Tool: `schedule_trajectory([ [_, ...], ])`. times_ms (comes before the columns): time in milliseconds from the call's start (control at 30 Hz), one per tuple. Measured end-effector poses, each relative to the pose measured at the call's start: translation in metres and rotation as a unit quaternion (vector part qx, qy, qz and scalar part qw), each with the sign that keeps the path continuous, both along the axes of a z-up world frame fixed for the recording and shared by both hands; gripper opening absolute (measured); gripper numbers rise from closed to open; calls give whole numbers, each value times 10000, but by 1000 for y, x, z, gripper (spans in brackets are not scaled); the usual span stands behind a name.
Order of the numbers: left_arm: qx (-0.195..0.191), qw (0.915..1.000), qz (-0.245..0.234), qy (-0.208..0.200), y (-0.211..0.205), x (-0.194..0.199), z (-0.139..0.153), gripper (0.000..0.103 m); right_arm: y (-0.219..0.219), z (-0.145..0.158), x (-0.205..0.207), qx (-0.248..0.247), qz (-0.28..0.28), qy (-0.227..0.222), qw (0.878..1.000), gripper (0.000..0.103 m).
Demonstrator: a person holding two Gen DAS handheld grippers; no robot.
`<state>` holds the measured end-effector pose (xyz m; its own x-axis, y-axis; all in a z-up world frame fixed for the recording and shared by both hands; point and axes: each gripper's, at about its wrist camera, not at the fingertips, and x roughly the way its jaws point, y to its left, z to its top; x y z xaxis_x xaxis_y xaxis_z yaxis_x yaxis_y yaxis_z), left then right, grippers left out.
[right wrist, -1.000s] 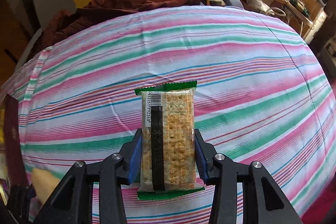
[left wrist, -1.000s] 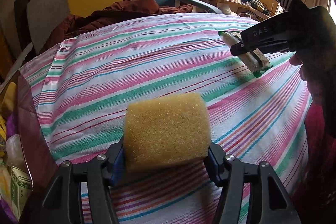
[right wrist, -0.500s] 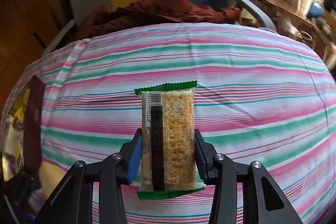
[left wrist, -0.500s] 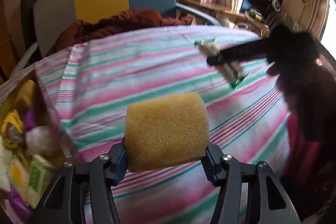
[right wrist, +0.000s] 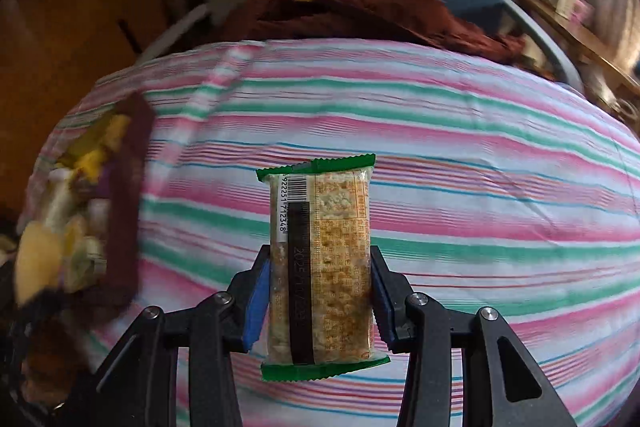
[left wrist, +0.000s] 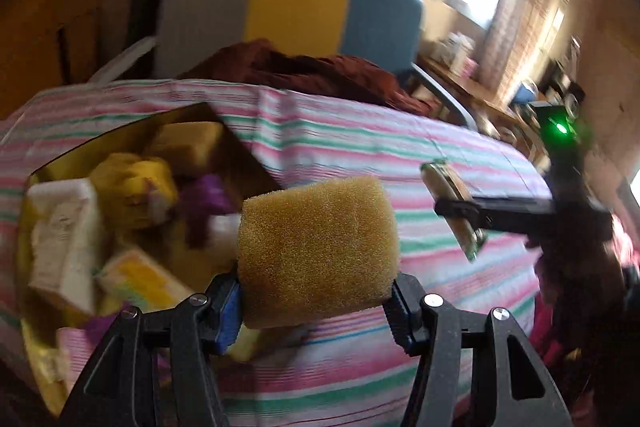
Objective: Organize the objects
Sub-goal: 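Lower the sponge block and snack bar into the tray and release both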
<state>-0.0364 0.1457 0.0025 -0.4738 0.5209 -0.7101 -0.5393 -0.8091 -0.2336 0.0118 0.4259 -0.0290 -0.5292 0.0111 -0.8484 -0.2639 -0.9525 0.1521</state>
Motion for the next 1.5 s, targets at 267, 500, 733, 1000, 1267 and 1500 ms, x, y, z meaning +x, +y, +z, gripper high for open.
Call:
schedule_trajectory([
  [267,335,9957,775,-376,-73,-38,-8,59,-88,27,-29,-379,740,513,9952,45],
  [500,600,9895,1134,-663,-114,-54,-15,60,-148,23,-43,-792,1136,576,9887,45],
  [733,750,9889,1125,-620,-122,-62,-6,60,-168,15,-52,-864,1073,516,9891,45],
  [1000,378,9949,598,-720,-71,-96,-11,64,-171,21,-52,-828,972,572,9902,45],
  [1267,743,9872,1116,-858,-97,-107,-25,86,-190,20,-53,-796,1296,523,9870,45],
  [1500,850,9819,1533,-720,-134,-107,-16,88,-215,8,-61,-656,1502,365,9858,45],
])
